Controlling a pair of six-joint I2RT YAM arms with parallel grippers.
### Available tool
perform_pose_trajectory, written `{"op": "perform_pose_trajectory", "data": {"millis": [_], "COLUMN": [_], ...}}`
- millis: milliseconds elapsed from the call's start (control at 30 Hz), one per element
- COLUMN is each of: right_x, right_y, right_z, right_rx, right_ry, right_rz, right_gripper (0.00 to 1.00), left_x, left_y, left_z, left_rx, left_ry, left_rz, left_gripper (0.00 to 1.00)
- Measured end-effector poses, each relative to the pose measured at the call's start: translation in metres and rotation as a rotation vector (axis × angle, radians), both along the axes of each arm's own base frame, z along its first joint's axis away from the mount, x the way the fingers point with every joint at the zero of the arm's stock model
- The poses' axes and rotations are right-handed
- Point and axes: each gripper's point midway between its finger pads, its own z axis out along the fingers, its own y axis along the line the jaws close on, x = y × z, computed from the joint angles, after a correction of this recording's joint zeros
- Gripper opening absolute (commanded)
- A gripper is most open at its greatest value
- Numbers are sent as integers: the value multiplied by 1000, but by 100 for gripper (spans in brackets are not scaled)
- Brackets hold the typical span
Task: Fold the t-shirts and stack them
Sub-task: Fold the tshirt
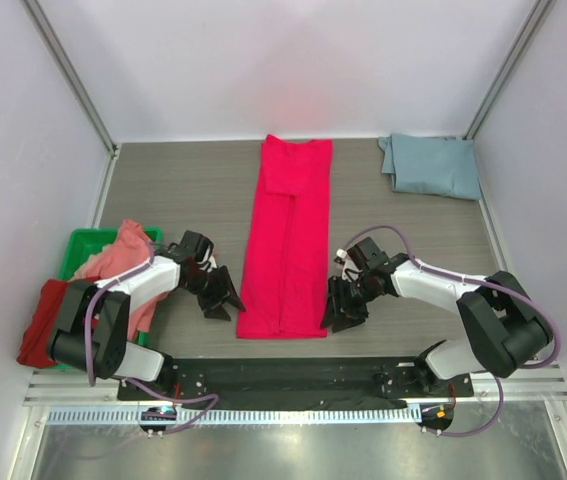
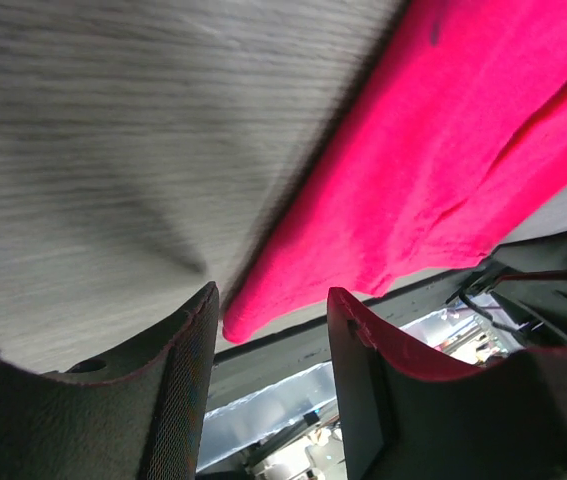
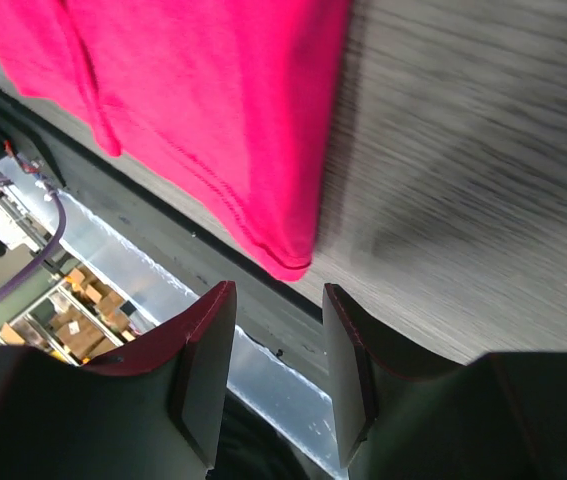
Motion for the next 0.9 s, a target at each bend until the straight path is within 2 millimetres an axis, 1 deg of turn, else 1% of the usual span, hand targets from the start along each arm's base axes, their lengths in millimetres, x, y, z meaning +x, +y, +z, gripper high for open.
{"op": "perform_pose_trajectory", "data": {"millis": [167, 400, 567, 733, 867, 900], "right_x": [-1, 8, 11, 10, 8, 9], "right_y": [-3, 2, 7, 11, 12, 12], "right_z": [-8, -16, -16, -16, -17, -17], "right_rx": [-29, -33, -22, -18, -22, -23], "right_ry": [20, 26, 42, 39, 40, 40], "right_rz": [-29, -67, -81, -73, -71, -72], "right_gripper": [47, 48, 48, 46, 44, 43], "left_x": [1, 0, -4, -8, -12, -13], "left_y": [-1, -2, -5, -6, -7, -8], "left_z": [-8, -10, -10, -11, -12, -13], "left_rx": [6, 4, -4, 0, 4, 5], "left_ry": [32, 61, 77, 87, 87, 87], "left_rz": [16, 33, 24, 7, -20, -27], "left_gripper": [46, 44, 44, 34, 30, 26]}}
